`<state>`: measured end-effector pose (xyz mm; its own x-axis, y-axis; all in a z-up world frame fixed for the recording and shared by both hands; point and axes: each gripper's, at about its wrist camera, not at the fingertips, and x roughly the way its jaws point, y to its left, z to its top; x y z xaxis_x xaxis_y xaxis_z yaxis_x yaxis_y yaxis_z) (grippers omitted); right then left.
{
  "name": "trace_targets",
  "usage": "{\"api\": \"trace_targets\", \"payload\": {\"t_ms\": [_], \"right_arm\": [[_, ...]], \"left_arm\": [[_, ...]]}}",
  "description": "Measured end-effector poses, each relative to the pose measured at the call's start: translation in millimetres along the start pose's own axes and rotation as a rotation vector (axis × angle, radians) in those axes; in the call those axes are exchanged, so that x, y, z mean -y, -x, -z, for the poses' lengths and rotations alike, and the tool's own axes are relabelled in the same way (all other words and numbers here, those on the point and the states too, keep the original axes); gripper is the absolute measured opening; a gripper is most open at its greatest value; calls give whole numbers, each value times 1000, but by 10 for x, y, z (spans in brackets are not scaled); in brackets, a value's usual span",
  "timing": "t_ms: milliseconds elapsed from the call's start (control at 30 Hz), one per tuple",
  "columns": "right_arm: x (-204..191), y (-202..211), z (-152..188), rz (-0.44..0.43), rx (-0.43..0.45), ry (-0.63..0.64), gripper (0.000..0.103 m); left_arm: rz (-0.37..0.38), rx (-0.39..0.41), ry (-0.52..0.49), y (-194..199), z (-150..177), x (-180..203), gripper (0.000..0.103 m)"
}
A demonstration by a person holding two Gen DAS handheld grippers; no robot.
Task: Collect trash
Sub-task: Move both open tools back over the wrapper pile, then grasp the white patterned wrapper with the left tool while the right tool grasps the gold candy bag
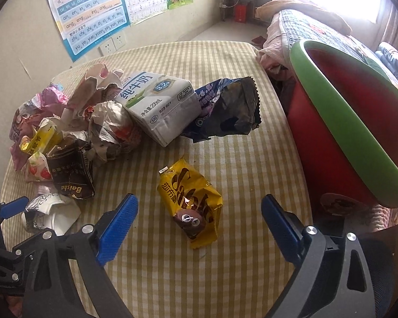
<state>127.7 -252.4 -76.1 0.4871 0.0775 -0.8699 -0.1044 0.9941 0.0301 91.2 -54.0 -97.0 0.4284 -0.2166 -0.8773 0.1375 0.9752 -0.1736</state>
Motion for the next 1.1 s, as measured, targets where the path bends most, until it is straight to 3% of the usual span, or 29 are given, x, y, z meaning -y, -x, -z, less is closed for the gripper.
{"api": "trace_targets", "payload": {"t_ms": [267, 467, 800, 1100], "right_arm": [[-84, -4, 34, 0, -11, 56, 61], [-106, 26, 62, -8, -11, 66, 39], [-13, 271, 43, -109, -7, -33, 35], [-16, 670, 40, -143, 69, -47, 35]], "left_arm": [[39, 2, -9, 3, -5, 42, 64], [76, 2, 13, 50, 16, 19, 59], [83, 36, -25, 346, 88, 153, 58], [71, 71, -30, 628, 59, 239, 55]]}}
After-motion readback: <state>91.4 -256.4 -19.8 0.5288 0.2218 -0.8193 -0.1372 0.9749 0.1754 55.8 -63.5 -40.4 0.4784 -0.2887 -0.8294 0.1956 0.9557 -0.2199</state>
